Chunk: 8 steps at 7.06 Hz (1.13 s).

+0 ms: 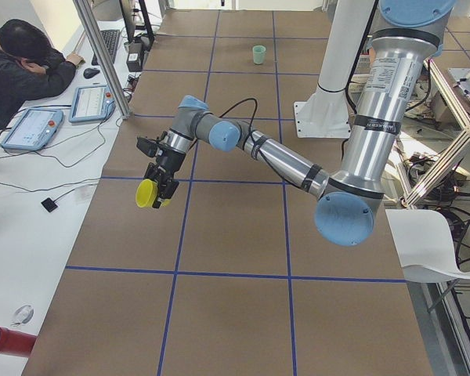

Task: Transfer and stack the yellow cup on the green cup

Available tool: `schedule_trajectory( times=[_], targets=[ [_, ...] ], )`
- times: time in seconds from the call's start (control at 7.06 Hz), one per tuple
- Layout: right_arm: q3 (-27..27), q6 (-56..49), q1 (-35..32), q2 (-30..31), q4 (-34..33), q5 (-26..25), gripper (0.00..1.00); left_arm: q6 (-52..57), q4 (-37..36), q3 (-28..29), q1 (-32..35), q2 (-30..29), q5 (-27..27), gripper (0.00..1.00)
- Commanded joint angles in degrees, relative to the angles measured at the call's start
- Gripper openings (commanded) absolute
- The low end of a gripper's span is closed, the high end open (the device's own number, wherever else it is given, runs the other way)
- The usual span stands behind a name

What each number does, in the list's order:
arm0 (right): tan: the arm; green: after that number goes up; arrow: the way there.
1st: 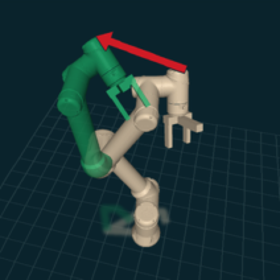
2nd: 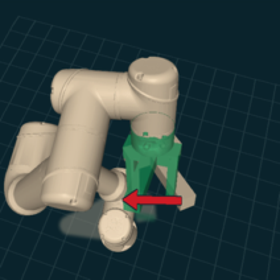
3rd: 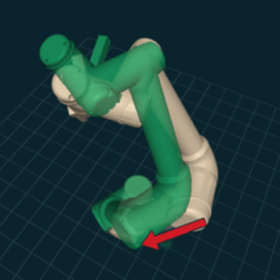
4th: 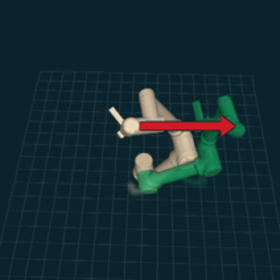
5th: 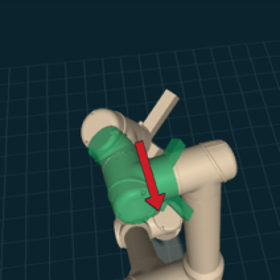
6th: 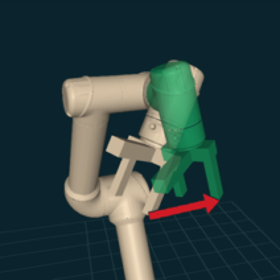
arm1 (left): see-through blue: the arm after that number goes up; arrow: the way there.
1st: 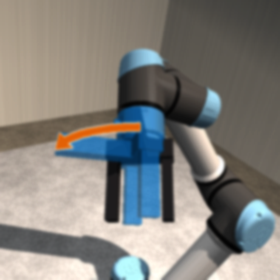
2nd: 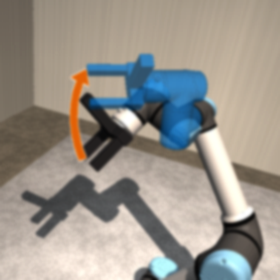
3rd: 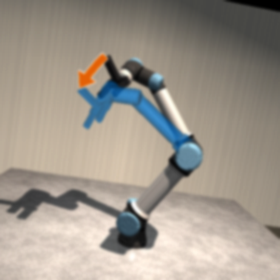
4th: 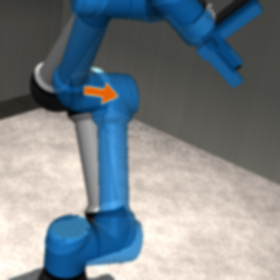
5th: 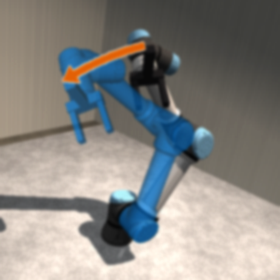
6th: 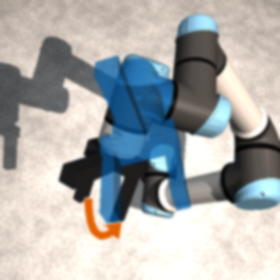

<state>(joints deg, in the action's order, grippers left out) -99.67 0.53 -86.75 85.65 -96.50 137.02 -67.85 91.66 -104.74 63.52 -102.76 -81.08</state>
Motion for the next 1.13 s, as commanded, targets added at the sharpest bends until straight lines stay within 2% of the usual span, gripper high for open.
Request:
schedule_trajectory(
  times=[0.0,0.14,0.28,0.57,0.85,0.99],
  targets=[
    [-0.3,0.0,0.0,-0.3,0.0,0.4,1.00,7.4,19.9,-0.6,-0.9,3.5,-5.4,0.04],
    [-1.5,0.0,0.1,-0.2,0.0,1.9,1.00,8.4,28.5,-0.6,-1.2,5.6,-6.9,0.01],
    [-2.3,0.0,0.1,0.2,0.0,4.7,1.00,9.9,35.9,-0.7,-1.2,7.6,-12.8,0.00],
    [-3.5,-0.1,1.7,-0.1,0.1,6.0,1.00,13.5,51.3,-0.7,-2.9,11.6,-19.4,0.00],
    [-4.7,2.0,4.3,-0.4,0.1,5.9,0.99,18.8,59.7,-0.6,-5.3,14.1,-22.0,0.00],
    [-4.9,10.7,6.0,-1.5,0.6,6.2,0.99,23.2,62.2,-0.6,-8.3,14.8,-22.0,0.00]
  ],
)
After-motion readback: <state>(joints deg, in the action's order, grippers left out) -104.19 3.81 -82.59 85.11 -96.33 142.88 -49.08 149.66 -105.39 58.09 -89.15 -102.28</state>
